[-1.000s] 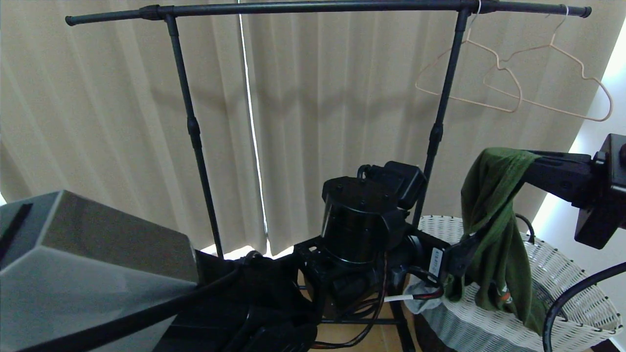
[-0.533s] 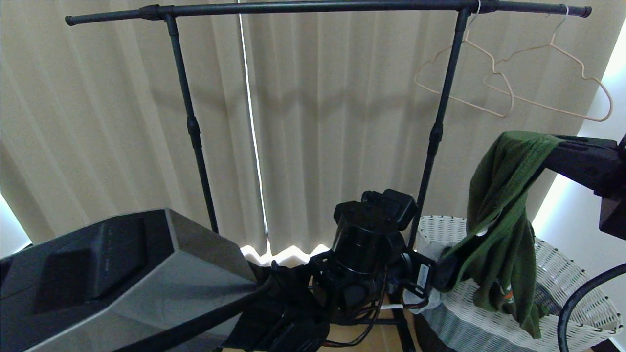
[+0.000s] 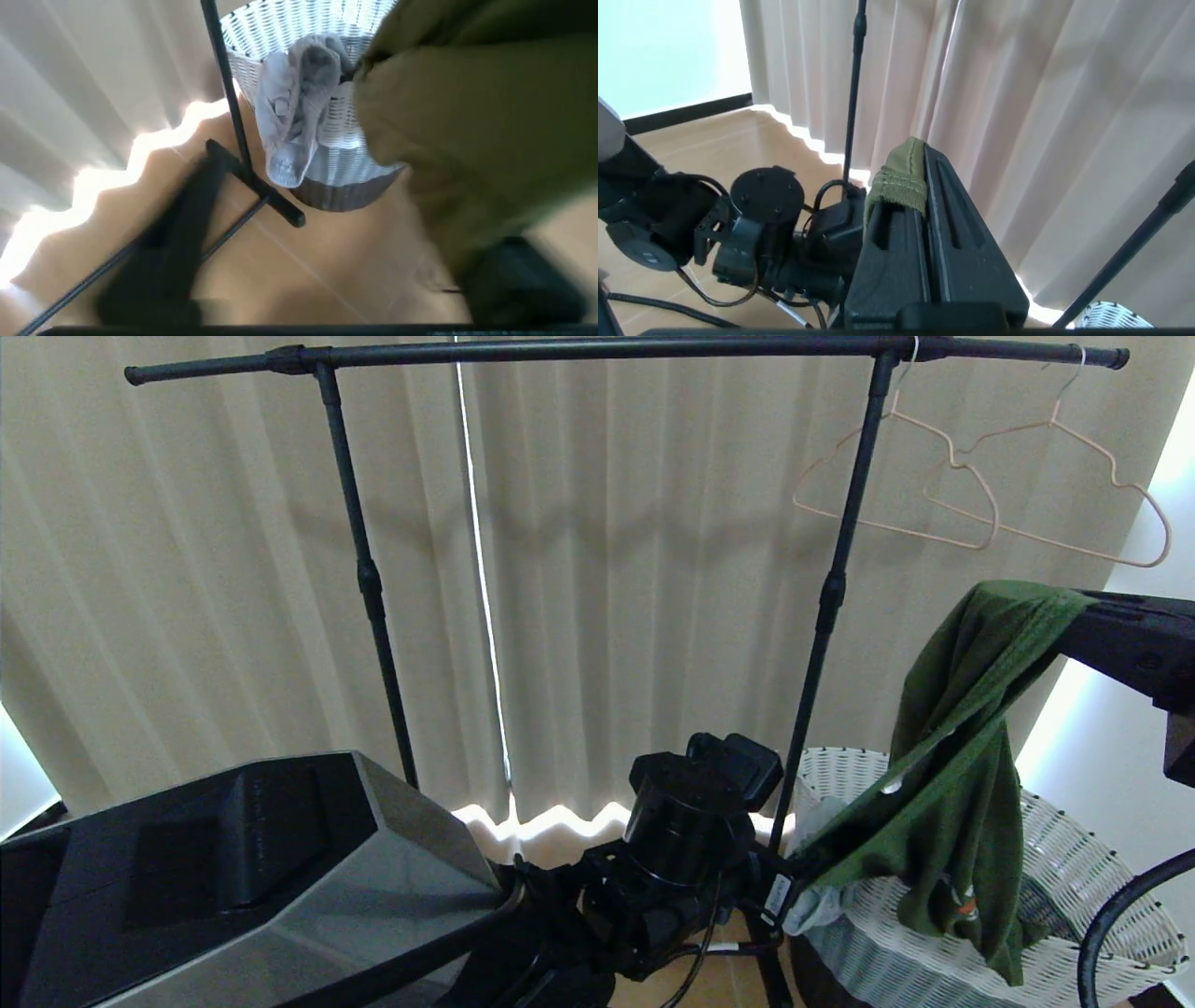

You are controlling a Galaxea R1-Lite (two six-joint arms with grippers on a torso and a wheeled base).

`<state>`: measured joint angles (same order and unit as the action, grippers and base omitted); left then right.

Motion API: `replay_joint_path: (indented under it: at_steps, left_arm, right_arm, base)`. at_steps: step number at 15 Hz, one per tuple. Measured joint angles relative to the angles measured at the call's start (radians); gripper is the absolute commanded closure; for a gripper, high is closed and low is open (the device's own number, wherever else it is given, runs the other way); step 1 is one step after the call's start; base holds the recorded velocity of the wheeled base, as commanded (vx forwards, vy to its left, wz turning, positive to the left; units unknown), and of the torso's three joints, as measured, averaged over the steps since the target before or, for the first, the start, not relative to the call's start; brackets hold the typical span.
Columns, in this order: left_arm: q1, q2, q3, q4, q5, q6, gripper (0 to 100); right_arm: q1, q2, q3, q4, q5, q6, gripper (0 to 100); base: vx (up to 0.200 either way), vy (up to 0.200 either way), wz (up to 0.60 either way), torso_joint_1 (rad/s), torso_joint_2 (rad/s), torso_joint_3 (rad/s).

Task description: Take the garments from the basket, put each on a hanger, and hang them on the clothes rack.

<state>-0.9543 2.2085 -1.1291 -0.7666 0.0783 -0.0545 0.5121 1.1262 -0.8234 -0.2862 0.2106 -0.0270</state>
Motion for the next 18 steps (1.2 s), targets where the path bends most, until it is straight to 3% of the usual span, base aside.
replay_joint_path:
  at_steps: [3,5,8,13,15,18]
  left_arm:
    - [-0.002,-0.024,0.022,-0.044,0.007,0.04,100]
    - [-0.003,-0.055,0.089,-0.154,0.013,0.119,100]
    - [0.003,-0.187,0.187,-0.106,0.015,0.162,100]
    - [0.009,-0.578,0.244,0.279,0.018,0.168,100]
    - [0.025,-0.719,0.194,0.543,0.05,0.17,100]
    - [0.077,-0.821,0.074,0.72,0.159,0.171,100]
  right_arm:
    - [-0.003,0.001,-0.004,0.004,-0.001,0.0,100]
    - [-0.017,0.004,-0.003,0.004,-0.001,0.0,100]
    - [-0.066,0.008,0.026,0.001,-0.001,0.0,100]
    - [-0.104,0.009,0.009,-0.005,-0.001,-0.001,100]
    - [-0.105,0.009,-0.019,-0.006,0.0,-0.001,100]
    - [-0.106,0.01,-0.031,-0.006,0.003,-0.001,100]
  base:
    - [0.0,0.0,0.0,0.0,0.0,0.0]
    - [0.0,0.0,0.0,0.0,0.0,0.0]
    - [0.0,0.0,0.0,0.0,0.0,0.0]
    - [0.0,0.0,0.0,0.0,0.0,0.0]
    - [0.0,0.0,0.0,0.0,0.0,0.0]
    - [0.0,0.0,0.0,0.0,0.0,0.0]
